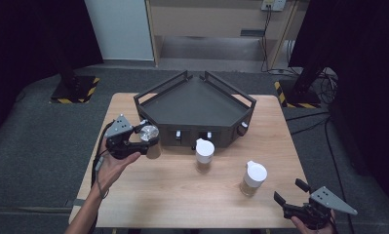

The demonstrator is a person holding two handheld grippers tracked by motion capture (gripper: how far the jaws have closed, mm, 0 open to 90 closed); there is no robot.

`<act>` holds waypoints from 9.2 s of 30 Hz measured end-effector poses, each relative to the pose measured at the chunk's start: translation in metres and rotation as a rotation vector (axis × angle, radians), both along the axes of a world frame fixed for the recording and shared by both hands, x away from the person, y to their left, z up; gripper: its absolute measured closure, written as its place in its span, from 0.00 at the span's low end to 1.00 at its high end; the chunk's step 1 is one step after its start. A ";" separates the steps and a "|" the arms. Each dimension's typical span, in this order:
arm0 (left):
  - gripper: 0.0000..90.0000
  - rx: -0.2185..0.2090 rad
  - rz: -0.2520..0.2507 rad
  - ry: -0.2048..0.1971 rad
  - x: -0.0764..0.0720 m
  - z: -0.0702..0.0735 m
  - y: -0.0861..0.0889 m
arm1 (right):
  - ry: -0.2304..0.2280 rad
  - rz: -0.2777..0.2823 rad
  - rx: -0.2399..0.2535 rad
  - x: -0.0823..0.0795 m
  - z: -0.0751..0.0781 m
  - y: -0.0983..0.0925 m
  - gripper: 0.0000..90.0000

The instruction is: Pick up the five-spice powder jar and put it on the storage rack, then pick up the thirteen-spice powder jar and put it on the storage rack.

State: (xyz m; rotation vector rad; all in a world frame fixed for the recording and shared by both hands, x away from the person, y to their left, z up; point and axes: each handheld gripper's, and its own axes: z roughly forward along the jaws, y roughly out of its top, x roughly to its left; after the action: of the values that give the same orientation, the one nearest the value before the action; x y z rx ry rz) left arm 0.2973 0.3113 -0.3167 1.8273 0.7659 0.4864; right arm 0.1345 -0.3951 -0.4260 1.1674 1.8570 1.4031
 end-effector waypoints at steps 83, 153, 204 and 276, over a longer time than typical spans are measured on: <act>0.37 -0.006 0.314 0.051 0.133 0.012 -0.074 | 0.007 0.007 0.036 0.001 -0.002 -0.006 0.06; 0.02 -0.089 0.073 -0.125 -0.035 0.003 0.007 | 0.008 0.013 0.024 0.001 -0.001 -0.004 0.06; 0.01 -0.120 0.098 -0.045 -0.101 -0.146 0.041 | 0.005 0.025 0.015 0.002 0.000 -0.003 0.06; 0.00 -0.142 0.053 -0.007 -0.097 -0.149 0.048 | 0.012 0.151 -0.013 0.029 0.066 0.036 0.02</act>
State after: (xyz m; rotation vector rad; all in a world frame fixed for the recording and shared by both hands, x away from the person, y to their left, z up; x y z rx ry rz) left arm 0.2007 0.3594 -0.4657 1.6768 0.8254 0.4609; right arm 0.1639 -0.3591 -0.3604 1.0500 1.9956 1.4651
